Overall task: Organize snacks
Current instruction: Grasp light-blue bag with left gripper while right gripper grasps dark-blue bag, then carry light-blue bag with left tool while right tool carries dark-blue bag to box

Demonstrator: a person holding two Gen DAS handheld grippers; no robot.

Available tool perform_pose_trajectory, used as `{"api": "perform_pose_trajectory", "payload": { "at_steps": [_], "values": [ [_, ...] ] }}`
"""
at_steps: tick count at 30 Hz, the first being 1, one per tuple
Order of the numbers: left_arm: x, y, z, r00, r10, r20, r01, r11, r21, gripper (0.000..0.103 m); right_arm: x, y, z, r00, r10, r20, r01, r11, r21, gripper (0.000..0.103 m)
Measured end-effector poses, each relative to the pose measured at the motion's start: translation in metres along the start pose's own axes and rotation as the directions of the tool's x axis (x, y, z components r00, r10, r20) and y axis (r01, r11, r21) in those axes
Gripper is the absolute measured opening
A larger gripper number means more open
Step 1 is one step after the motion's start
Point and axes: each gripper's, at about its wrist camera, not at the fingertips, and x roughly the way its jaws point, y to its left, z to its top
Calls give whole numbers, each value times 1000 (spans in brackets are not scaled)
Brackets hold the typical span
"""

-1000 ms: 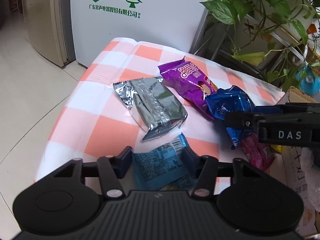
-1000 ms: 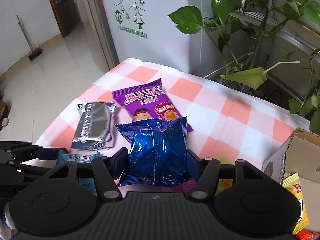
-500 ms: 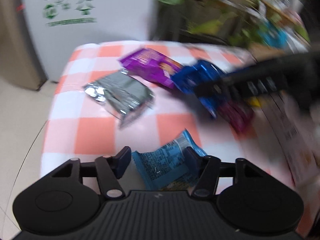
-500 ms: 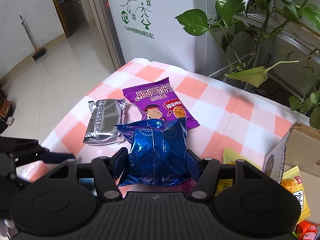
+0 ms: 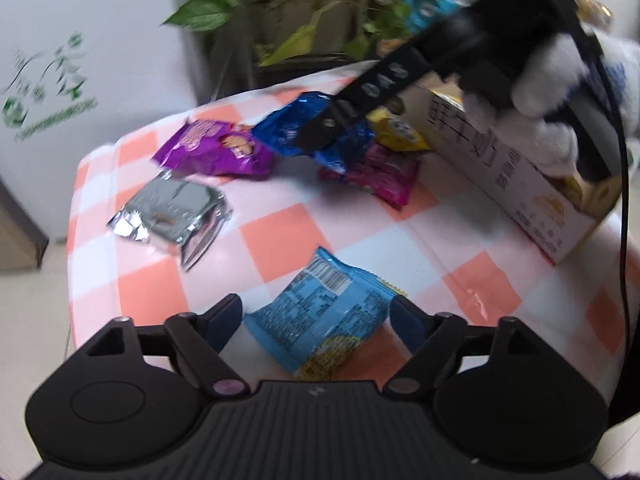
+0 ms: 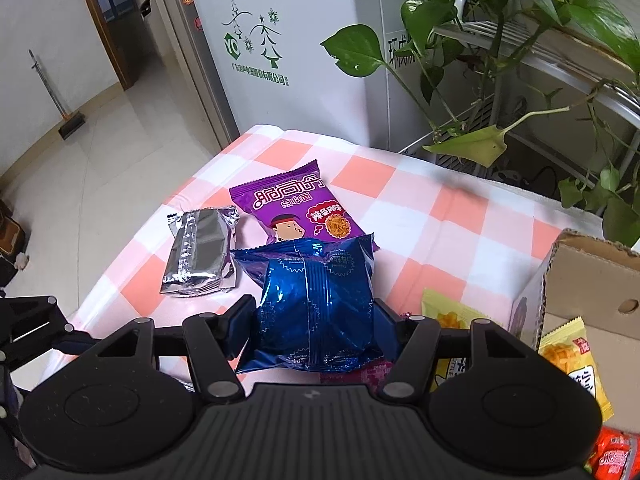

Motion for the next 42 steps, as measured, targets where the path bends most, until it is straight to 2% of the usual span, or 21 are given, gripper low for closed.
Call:
{"api": "perform_pose_trajectory", "payload": {
  "at_steps": [5,9,14,15,16,18,22,27,33,42],
  "values": [
    [15,-12,-1,999,23,-44,-17,992,128,83,-5,2,-1,1000,8,3,-8,1000,-9,68],
    [26,-14,-1,997,46,-54,-37,986,160,87,-5,0,-1,1000,12,0,-12,1000,3,68],
    [31,-11,2,999,19,-46,-14,994,112,86,-5,0,-1,1000,11,-3,-11,1000,6,68],
    [31,-10,1,999,3,-45,2,995,97,80,-6,0,-1,1000,12,-3,-12,1000,6,68],
    [31,-9,2,999,-20,-47,24,997,75,70,-7,1,-2,1000,12,-1,-12,1000,5,68],
    [29,-10,3,998,-37,-45,39,998,46,61,-10,1,-2,1000,11,1,-11,1000,5,68],
    [26,-14,1,999,-26,-39,26,999,25,50,-16,4,-3,1000,9,8,-9,1000,6,68],
    [23,-11,-1,999,-1,-47,-2,997,-75,49,-27,10,-8,1000,3,14,-3,1000,1,68],
    [15,2,-5,999,11,-33,-18,977,-211,49,-44,18,-17,1000,-8,28,8,1000,-16,68],
    [-8,3,1,996,77,53,-57,951,-303,49,-68,19,-29,997,-50,62,50,999,8,68]
  ]
}}
